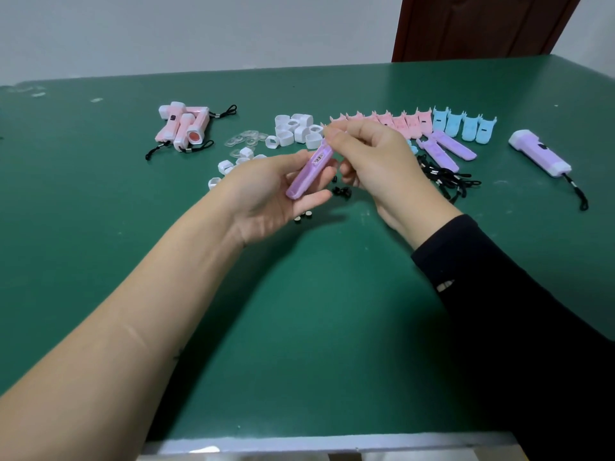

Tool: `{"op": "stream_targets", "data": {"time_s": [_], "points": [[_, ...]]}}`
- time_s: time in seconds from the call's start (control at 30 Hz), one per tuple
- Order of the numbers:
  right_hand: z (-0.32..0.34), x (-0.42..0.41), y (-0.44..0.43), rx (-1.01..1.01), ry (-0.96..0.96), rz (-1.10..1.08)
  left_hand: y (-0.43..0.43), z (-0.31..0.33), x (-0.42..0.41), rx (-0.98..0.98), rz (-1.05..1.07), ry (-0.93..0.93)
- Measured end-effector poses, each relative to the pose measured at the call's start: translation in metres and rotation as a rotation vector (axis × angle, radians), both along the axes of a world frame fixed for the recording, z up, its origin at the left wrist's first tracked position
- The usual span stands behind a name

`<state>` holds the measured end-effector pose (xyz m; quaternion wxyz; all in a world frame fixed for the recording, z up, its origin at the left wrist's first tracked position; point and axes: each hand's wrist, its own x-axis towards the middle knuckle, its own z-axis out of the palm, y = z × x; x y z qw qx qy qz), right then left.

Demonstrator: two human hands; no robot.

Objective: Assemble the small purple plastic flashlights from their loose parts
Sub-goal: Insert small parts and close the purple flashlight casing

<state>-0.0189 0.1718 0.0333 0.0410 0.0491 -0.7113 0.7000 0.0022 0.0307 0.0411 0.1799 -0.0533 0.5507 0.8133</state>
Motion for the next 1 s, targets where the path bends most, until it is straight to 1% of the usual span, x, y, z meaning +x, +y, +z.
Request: {"op": "stream_targets", "data": {"time_s": [0.1,0.17,0.27,0.33,0.4,0.47,0.53,0.63,0.77,1.0], "points": [[0.0,0.0,0.0,0.032,0.031,-0.003,-0.003,0.0,-0.001,0.016,-0.101,-0.063],[0.001,-0.001,0.0,0.052,0.019,-0.005,-0.003,-0.001,0.0,0.009,-0.151,-0.083],[0.002,-0.002,0.001,0.048,-0.019,-0.06,-0.004,-0.001,-0.002,0.089,-0.11,-0.104],[0.003,-0.002,0.005,0.138,0.017,-0.084,-0.007,0.0,-0.003,0.175,-0.062,-0.116],[0.004,-0.001,0.009,0.261,0.077,-0.034,-0.011,0.001,-0.005,0.218,-0.04,-0.116],[0.004,0.002,0.011,0.395,0.125,0.064,-0.014,0.001,-0.007,0.237,-0.04,-0.106],[0.004,0.005,0.009,0.478,0.159,0.145,-0.015,0.001,-0.007,0.259,-0.038,-0.103],[0.001,0.006,0.006,0.557,0.225,0.17,-0.015,0.0,-0.008,0.228,-0.057,-0.091],[0.0,0.004,0.006,0.591,0.29,0.154,-0.014,0.0,-0.008,0.241,-0.075,-0.081],[0.002,0.007,0.006,0.605,0.4,0.184,-0.019,0.001,-0.009,0.389,-0.058,-0.139]]}}
